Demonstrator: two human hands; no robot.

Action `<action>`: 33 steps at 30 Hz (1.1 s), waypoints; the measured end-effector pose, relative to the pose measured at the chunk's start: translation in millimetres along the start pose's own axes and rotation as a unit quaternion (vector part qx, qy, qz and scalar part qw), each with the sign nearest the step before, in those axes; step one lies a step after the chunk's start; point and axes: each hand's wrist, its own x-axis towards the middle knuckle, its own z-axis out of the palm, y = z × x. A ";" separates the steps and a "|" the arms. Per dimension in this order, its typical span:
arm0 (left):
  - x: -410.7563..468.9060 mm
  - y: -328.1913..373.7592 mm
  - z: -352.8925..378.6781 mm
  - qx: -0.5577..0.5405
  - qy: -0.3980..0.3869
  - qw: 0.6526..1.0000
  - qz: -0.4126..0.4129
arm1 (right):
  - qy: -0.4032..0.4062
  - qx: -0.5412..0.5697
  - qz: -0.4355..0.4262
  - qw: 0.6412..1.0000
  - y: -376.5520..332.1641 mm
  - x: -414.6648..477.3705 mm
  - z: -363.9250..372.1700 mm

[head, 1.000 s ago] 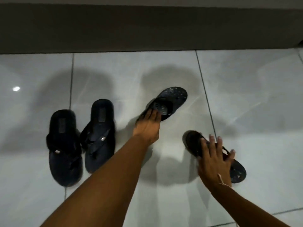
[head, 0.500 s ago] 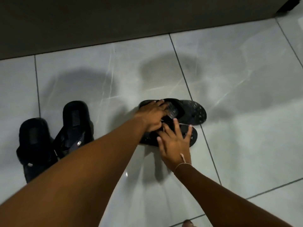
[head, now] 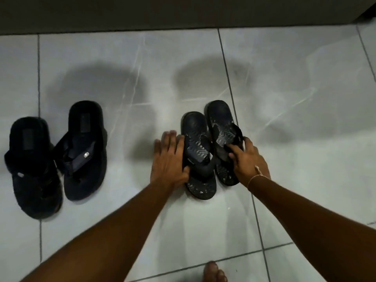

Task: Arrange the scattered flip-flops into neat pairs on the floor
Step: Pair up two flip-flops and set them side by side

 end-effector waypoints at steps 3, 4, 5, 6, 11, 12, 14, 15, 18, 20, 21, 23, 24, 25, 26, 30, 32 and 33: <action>13.4 -4.4 -9.0 0.082 -0.001 0.992 0.096 | 0.011 0.030 0.045 0.998 2.1 -31.4 10.1; 15.9 -4.2 -11.1 0.099 -0.006 0.986 0.131 | 0.006 0.039 0.052 0.998 2.1 -37.6 11.1; 18.0 -2.9 -12.6 0.112 -0.015 0.981 0.161 | 0.000 0.048 0.056 0.997 1.8 -41.5 10.8; 19.0 -2.2 -13.1 0.120 -0.023 0.977 0.178 | -0.008 0.053 0.055 0.997 0.5 -42.8 9.9; 24.0 4.4 -14.8 0.110 -0.031 0.974 0.197 | -0.012 0.013 0.015 1.000 2.8 -36.1 -0.6; 26.6 3.2 -15.7 0.104 -0.043 0.972 0.208 | -0.039 0.014 -0.007 0.999 4.5 -30.4 -3.4; 33.3 0.8 -18.2 0.108 -0.078 0.964 0.231 | -0.119 -0.019 -0.057 0.991 9.3 -21.2 -6.5; 36.6 1.0 -18.8 0.114 -0.089 0.961 0.237 | -0.139 -0.048 -0.081 0.986 12.7 -19.6 -5.3; 39.4 15.7 -14.3 0.112 -0.083 0.962 0.236 | -0.123 -0.095 -0.105 0.982 29.5 -23.9 -2.2; 36.3 39.2 -5.9 0.088 -0.072 0.968 0.225 | -0.118 -0.113 -0.093 0.982 50.7 -26.2 -3.4; 34.9 53.2 -0.5 0.069 -0.070 0.970 0.220 | -0.119 -0.128 -0.086 0.981 64.0 -26.7 -6.0; 34.4 83.4 12.3 0.033 -0.069 0.975 0.209 | -0.121 -0.163 -0.079 0.976 95.7 -25.8 -13.6; 35.7 98.1 18.0 0.019 -0.067 0.977 0.203 | -0.119 -0.180 -0.081 0.973 111.3 -24.3 -17.4; 37.7 112.5 23.3 0.009 -0.063 0.978 0.199 | -0.120 -0.198 -0.084 0.969 126.1 -23.0 -21.2; 40.2 125.1 27.3 0.001 -0.058 0.979 0.198 | -0.120 -0.213 -0.087 0.966 138.6 -21.4 -25.1; 49.1 167.6 41.7 -0.020 -0.041 0.982 0.181 | -0.117 -0.240 -0.089 0.960 178.9 -14.0 -34.5; 50.5 181.1 46.2 -0.029 -0.030 0.985 0.170 | -0.116 -0.239 -0.095 0.959 191.2 -9.4 -38.2; 51.1 185.8 48.0 -0.032 -0.027 0.985 0.166 | -0.115 -0.234 -0.097 0.961 195.8 -7.2 -40.0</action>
